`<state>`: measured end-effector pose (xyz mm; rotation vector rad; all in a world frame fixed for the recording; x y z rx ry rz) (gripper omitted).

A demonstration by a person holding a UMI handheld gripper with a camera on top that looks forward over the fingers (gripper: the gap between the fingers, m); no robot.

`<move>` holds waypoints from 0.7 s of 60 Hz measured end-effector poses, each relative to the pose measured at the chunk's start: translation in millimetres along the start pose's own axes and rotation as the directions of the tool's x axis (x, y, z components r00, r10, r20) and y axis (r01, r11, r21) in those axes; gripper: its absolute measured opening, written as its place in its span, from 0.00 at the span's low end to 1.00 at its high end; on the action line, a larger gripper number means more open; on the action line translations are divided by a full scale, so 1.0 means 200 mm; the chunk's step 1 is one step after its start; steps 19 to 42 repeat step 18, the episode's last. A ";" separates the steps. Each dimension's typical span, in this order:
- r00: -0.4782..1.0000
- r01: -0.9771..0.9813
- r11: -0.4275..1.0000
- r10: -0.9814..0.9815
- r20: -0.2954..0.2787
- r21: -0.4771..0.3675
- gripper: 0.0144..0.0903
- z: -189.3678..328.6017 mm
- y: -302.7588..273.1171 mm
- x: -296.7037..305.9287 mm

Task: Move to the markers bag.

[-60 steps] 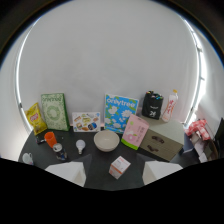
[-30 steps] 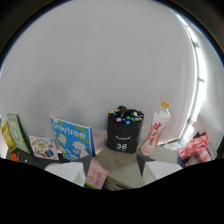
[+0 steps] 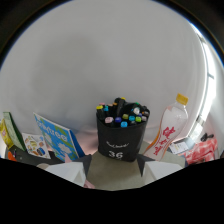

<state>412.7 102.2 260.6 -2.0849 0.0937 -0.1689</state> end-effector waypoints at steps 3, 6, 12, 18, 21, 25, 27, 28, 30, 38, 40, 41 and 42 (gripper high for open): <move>1.000 0.000 1.000 0.000 0.000 -0.003 0.95 0.01 0.00 0.01; 1.000 -0.003 1.000 0.003 0.003 -0.006 0.94 0.01 0.01 0.01; 1.000 -0.003 1.000 0.003 -0.004 -0.015 0.95 0.02 0.02 0.03; 1.000 0.002 1.000 -0.002 -0.005 -0.017 0.95 0.02 0.03 0.03; 1.000 0.002 1.000 -0.002 -0.005 -0.017 0.95 0.02 0.03 0.03; 1.000 0.002 1.000 -0.002 -0.005 -0.017 0.95 0.02 0.03 0.03; 1.000 0.002 1.000 -0.002 -0.005 -0.017 0.95 0.02 0.03 0.03; 1.000 0.002 1.000 -0.002 -0.005 -0.017 0.95 0.02 0.03 0.03; 1.000 0.002 1.000 -0.002 -0.005 -0.017 0.95 0.02 0.03 0.03; 1.000 0.002 1.000 -0.002 -0.005 -0.017 0.95 0.02 0.03 0.03; 1.000 0.002 1.000 -0.002 -0.005 -0.017 0.95 0.02 0.03 0.03; 1.000 0.002 1.000 -0.002 -0.005 -0.017 0.95 0.02 0.03 0.03; 1.000 0.002 1.000 -0.002 -0.005 -0.017 0.95 0.02 0.03 0.03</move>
